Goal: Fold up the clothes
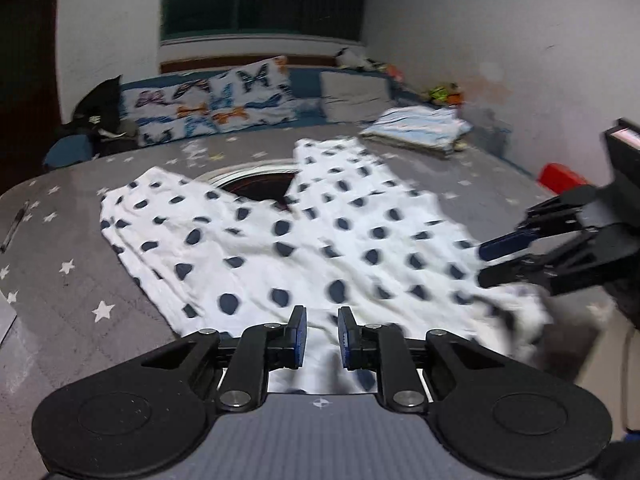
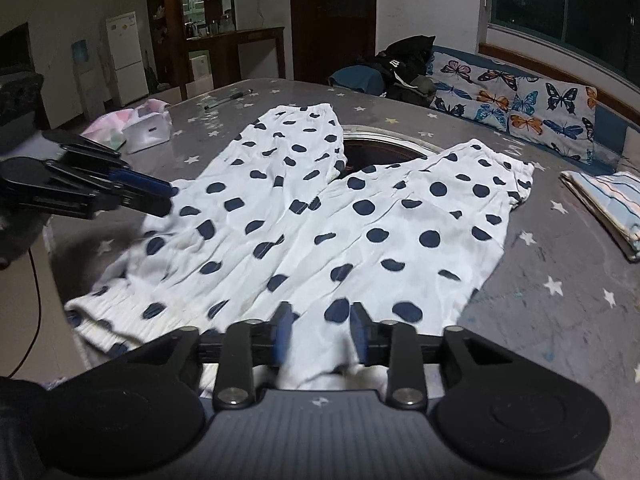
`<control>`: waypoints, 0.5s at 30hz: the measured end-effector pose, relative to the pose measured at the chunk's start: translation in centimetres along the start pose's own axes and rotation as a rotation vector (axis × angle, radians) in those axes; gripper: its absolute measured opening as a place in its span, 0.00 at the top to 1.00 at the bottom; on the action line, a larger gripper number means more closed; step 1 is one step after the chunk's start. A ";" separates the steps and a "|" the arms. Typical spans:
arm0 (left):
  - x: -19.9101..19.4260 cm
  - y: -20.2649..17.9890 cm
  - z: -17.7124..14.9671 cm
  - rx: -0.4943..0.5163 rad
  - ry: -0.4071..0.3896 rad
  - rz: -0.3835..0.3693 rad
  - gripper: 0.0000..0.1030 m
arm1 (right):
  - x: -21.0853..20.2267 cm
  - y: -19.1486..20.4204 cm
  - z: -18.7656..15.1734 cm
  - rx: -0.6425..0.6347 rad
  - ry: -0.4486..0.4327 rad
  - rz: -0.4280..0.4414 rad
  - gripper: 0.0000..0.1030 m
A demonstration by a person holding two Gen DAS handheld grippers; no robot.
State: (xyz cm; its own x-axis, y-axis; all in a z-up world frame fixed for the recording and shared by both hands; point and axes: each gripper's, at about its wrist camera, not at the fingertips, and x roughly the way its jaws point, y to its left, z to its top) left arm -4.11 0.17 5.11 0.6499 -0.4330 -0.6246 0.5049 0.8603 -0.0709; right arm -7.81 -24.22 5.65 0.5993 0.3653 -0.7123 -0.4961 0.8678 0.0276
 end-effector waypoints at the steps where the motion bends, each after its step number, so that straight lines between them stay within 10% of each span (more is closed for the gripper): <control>1: 0.6 0.3 -0.3 -0.007 0.013 0.003 0.84 | 0.4 -0.1 0.0 0.005 0.003 -0.004 0.68; 15: 0.3 2.4 -3.0 0.013 0.068 0.093 0.88 | 2.4 -1.6 -1.2 0.065 0.040 -0.058 0.68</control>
State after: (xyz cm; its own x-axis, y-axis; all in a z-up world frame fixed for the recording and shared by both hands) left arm -4.47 2.90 2.41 0.6544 -0.3315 -0.6796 0.4514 0.8923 -0.0006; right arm -6.31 -25.14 3.07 0.5996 0.3011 -0.7415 -0.4188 0.9076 0.0299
